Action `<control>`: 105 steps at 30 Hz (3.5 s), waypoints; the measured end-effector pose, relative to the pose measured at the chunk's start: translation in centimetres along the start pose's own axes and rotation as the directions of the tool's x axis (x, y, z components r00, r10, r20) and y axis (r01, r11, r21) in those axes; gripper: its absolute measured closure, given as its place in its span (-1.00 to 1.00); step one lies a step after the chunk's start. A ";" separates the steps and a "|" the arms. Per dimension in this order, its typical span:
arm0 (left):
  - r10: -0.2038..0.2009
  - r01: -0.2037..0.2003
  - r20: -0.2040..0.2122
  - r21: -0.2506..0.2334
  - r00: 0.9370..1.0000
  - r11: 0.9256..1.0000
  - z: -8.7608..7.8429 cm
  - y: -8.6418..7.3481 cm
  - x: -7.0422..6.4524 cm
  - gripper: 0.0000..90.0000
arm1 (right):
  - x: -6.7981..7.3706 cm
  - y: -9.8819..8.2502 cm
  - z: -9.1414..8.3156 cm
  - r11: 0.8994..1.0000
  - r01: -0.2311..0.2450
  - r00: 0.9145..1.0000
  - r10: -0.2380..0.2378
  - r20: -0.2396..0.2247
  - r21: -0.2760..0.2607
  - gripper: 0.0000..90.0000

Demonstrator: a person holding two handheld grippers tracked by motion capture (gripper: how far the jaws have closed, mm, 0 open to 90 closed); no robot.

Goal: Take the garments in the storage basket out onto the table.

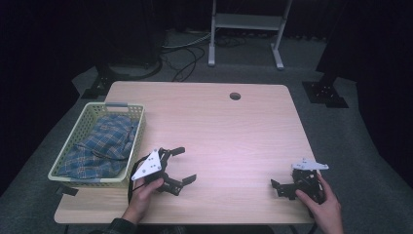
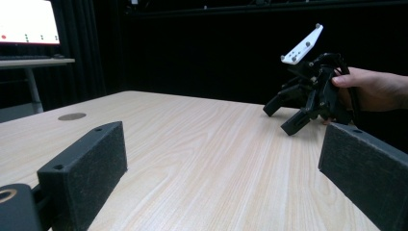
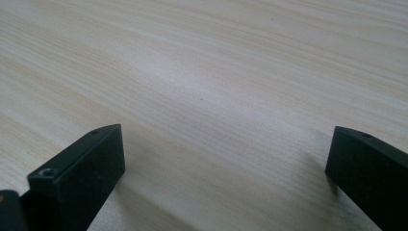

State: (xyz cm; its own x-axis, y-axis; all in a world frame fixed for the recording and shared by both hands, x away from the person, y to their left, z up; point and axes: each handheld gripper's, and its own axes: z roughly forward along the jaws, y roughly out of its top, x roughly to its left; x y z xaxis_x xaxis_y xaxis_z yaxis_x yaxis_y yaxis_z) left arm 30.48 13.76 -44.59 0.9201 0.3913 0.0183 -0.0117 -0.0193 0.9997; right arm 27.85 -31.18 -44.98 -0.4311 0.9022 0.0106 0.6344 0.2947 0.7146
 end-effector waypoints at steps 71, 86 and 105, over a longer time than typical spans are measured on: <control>-0.046 0.047 0.051 -0.029 0.998 0.998 1.3 6.6 0.0 -0.95 | 0.0 0.0 0.0 1.000 0.000 1.000 0.000 0.000 0.000 -1.00; -0.055 0.057 0.059 -0.029 0.997 0.998 1.4 8.0 0.2 -0.95 | 0.0 0.0 0.0 1.000 0.000 1.000 0.000 0.000 0.000 -1.00; -0.044 0.046 0.086 -0.027 0.995 0.999 1.9 10.8 0.4 -0.95 | 0.0 0.0 0.0 1.000 -0.002 1.000 0.002 0.000 -0.001 -1.00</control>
State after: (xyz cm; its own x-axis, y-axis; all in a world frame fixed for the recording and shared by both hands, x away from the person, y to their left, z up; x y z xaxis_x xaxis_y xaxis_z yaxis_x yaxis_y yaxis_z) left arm 31.50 11.93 -33.85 0.9499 0.3114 -0.0267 0.0204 0.0232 0.9995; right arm 27.85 -31.17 -44.98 -0.4301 0.9027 0.0118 0.6347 0.2930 0.7150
